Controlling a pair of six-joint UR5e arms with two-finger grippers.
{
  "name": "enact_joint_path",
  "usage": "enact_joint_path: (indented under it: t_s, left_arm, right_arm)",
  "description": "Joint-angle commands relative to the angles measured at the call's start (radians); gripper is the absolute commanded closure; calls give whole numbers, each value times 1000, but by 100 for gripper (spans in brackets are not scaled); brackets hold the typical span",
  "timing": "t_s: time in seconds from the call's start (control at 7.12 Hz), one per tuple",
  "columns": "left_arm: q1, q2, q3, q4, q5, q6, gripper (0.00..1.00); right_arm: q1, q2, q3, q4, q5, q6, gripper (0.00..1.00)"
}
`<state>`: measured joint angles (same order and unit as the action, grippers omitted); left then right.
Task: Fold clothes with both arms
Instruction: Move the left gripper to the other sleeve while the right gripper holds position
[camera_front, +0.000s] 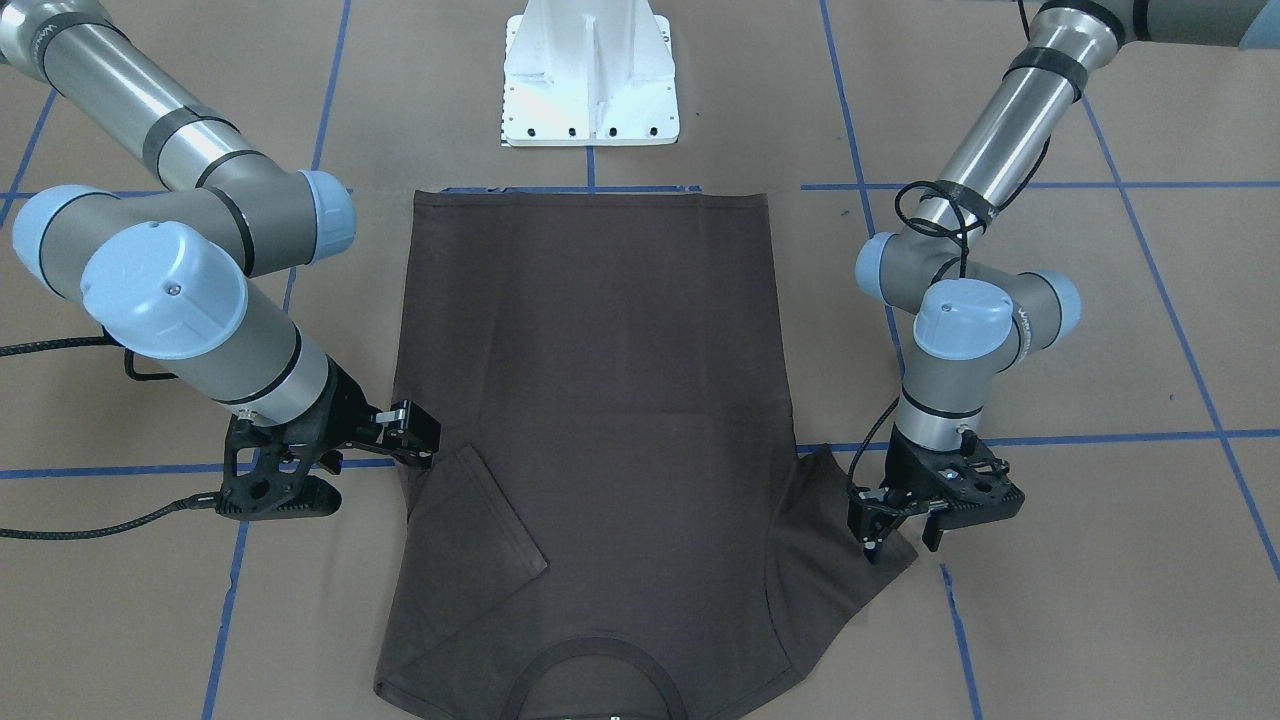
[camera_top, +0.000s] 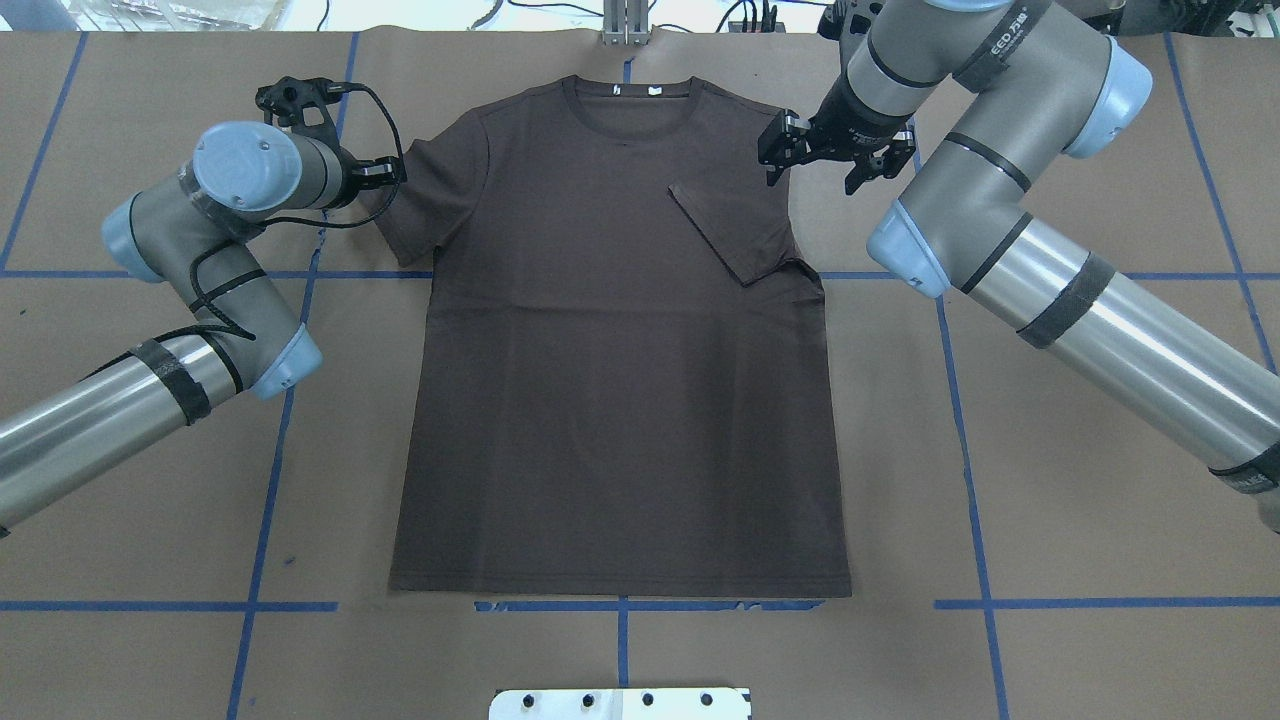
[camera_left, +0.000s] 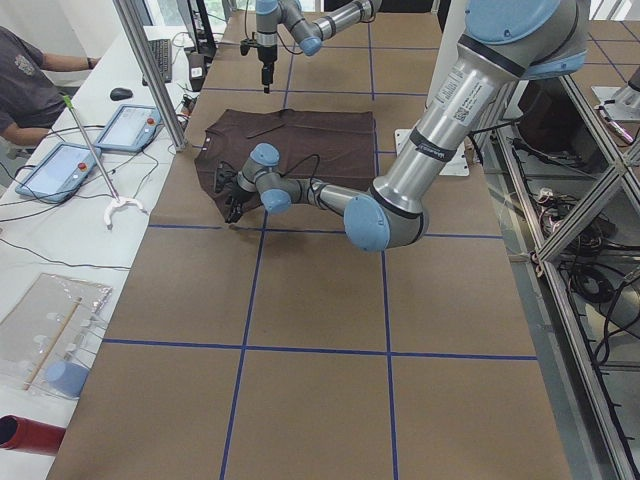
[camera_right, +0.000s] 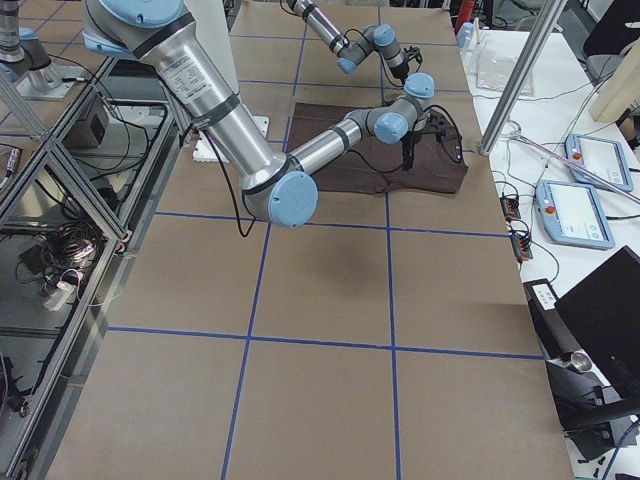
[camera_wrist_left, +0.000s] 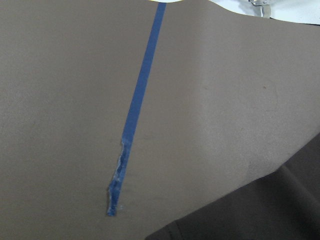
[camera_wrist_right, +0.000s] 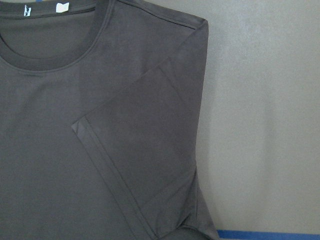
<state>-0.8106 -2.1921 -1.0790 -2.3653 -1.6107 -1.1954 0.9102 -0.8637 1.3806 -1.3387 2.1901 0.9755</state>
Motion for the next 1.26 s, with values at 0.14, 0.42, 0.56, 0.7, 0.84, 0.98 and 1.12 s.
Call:
enact_joint_path:
  t_s: [0.14, 0.42, 0.56, 0.7, 0.84, 0.98, 1.12]
  left_arm:
    - [1, 0, 4, 0, 0, 2, 39]
    - [-1, -1, 4, 0, 0, 0, 61]
    - [-1, -1, 2, 1, -1, 0, 81]
    - [1, -3, -1, 1, -1, 0, 100]
    - [-1, -9, -1, 1, -3, 0, 100]
    - [-2, -20, -9, 8, -12, 2, 100]
    - [-5, -34, -28, 26, -18, 2, 100]
  right_arm:
    - [-2, 0, -2, 0, -1, 0, 0]
    - [-4, 0, -2, 0, -3, 0, 0]
    - [-4, -1, -2, 1, -1, 0, 0]
    - [-5, -1, -2, 1, -1, 0, 0]
    - [-5, -3, -2, 3, -3, 0, 0]
    - [-5, -8, -2, 7, -3, 0, 0]
    - [-5, -8, -2, 10, -1, 0, 0]
